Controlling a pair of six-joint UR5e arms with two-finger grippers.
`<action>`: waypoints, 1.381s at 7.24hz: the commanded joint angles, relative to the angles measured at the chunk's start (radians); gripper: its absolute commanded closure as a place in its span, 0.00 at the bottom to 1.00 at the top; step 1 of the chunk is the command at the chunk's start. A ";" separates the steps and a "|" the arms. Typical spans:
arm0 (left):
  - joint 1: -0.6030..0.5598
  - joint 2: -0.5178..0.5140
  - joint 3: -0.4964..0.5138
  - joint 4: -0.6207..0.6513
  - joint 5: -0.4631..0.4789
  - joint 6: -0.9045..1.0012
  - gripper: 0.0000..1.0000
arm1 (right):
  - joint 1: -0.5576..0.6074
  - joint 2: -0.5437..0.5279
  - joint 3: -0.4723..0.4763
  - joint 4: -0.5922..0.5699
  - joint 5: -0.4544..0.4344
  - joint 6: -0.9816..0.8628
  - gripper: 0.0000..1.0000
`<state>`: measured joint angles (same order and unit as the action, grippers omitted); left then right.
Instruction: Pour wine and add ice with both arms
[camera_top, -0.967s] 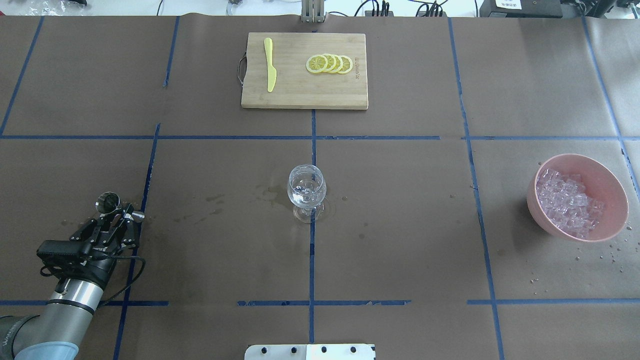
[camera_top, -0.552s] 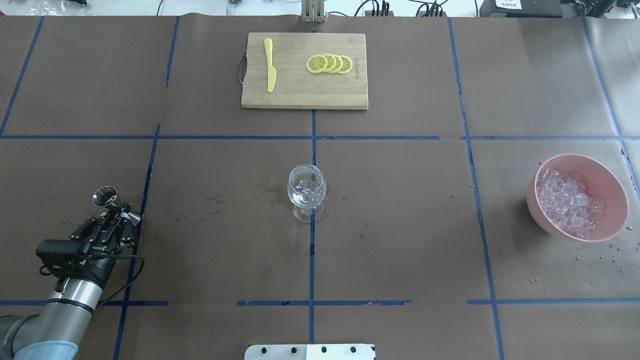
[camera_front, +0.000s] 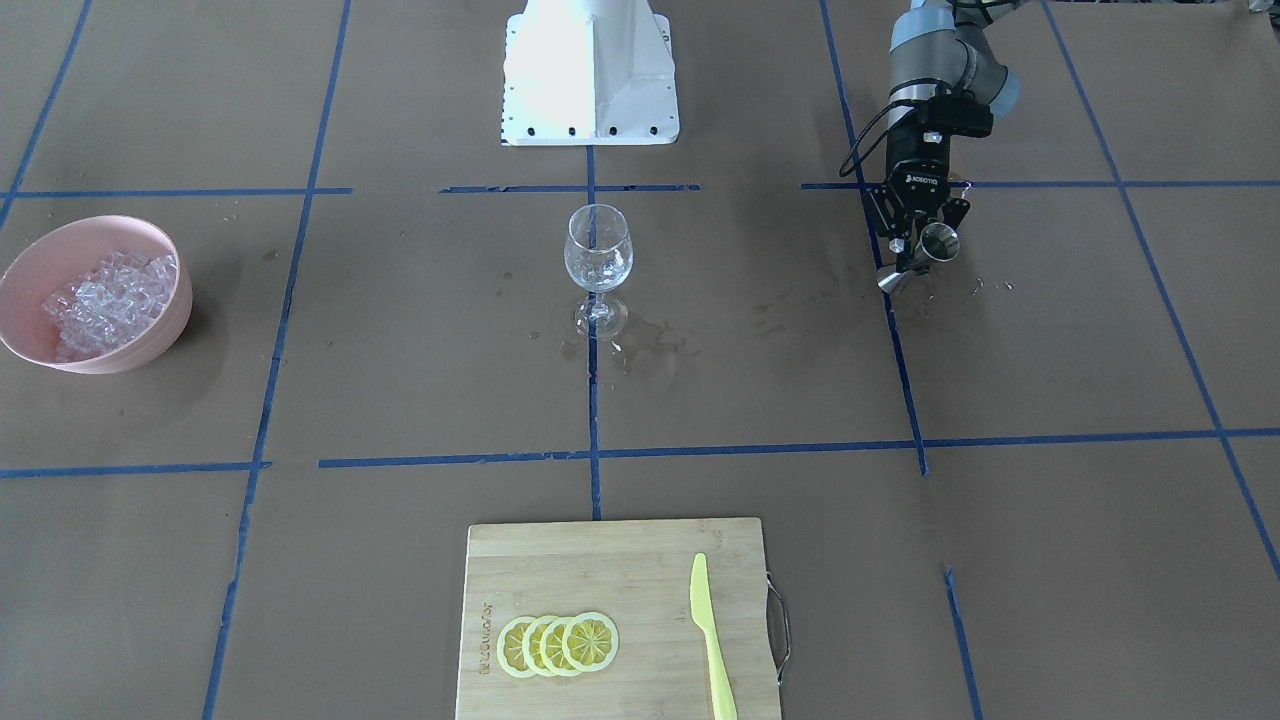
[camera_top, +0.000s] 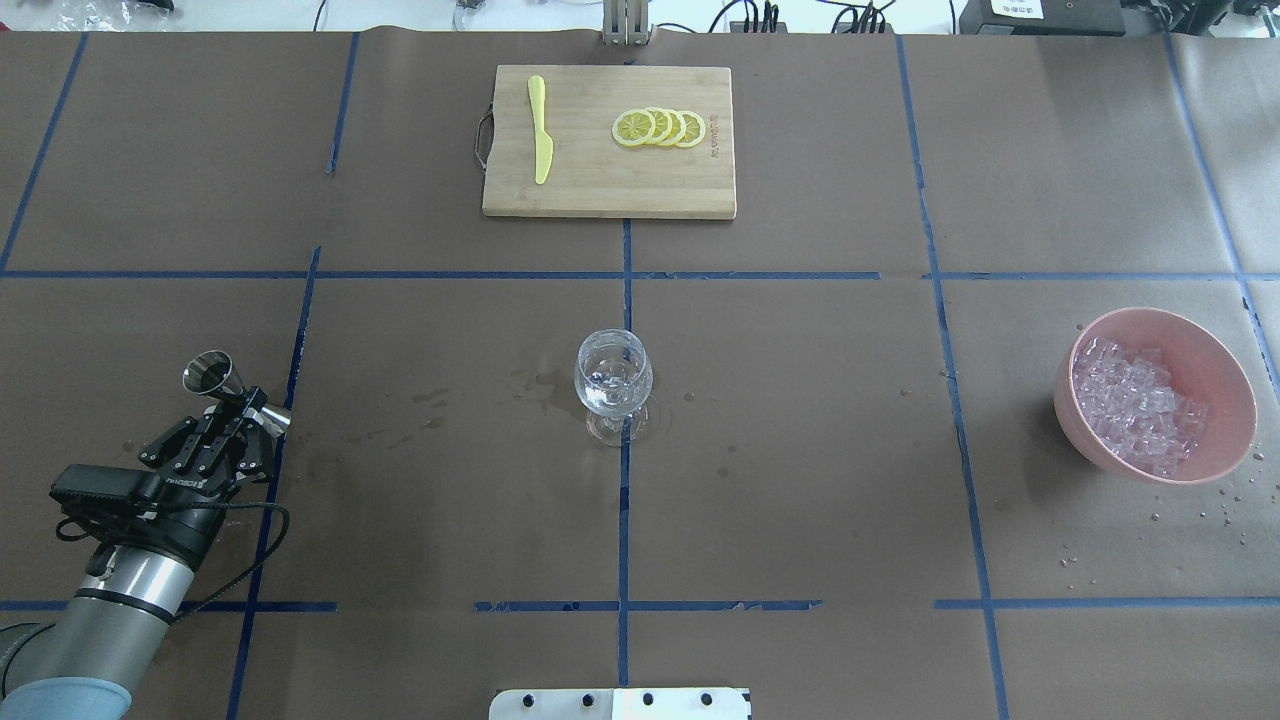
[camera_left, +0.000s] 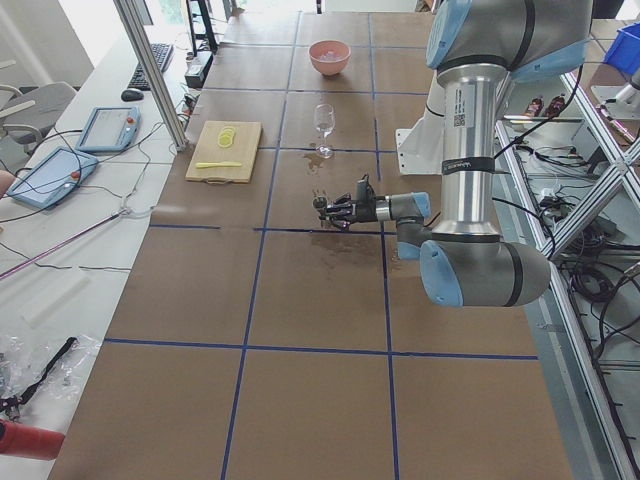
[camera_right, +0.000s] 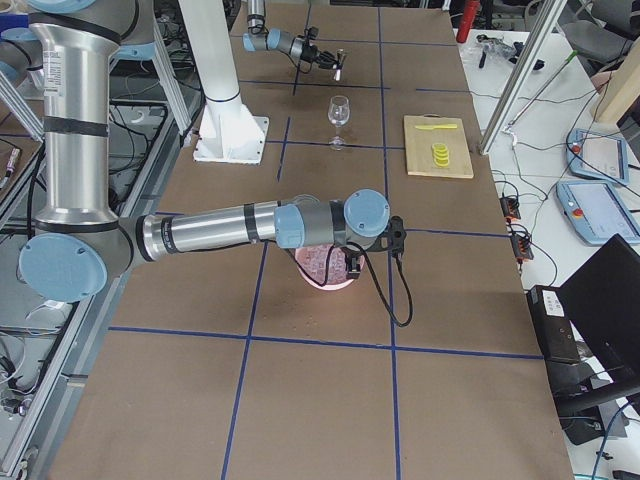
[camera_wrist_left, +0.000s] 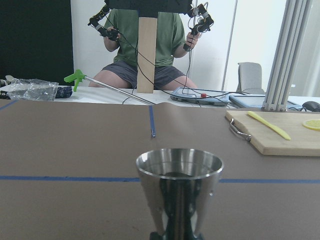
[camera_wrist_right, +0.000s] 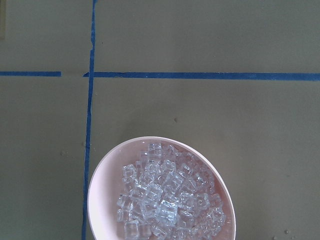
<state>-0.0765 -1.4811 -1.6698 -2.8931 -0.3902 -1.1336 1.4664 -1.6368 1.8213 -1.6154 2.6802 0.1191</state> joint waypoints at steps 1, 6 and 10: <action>-0.029 -0.030 -0.045 -0.066 -0.024 0.183 1.00 | 0.000 0.002 0.007 0.000 0.000 0.001 0.00; -0.029 -0.358 -0.102 -0.023 -0.018 0.648 1.00 | -0.001 0.012 -0.014 0.000 0.000 0.001 0.00; -0.032 -0.453 -0.148 0.241 -0.038 0.961 1.00 | 0.000 0.015 -0.019 -0.001 -0.002 0.001 0.00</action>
<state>-0.1089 -1.9240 -1.7929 -2.6951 -0.4153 -0.2854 1.4659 -1.6218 1.8039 -1.6156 2.6785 0.1196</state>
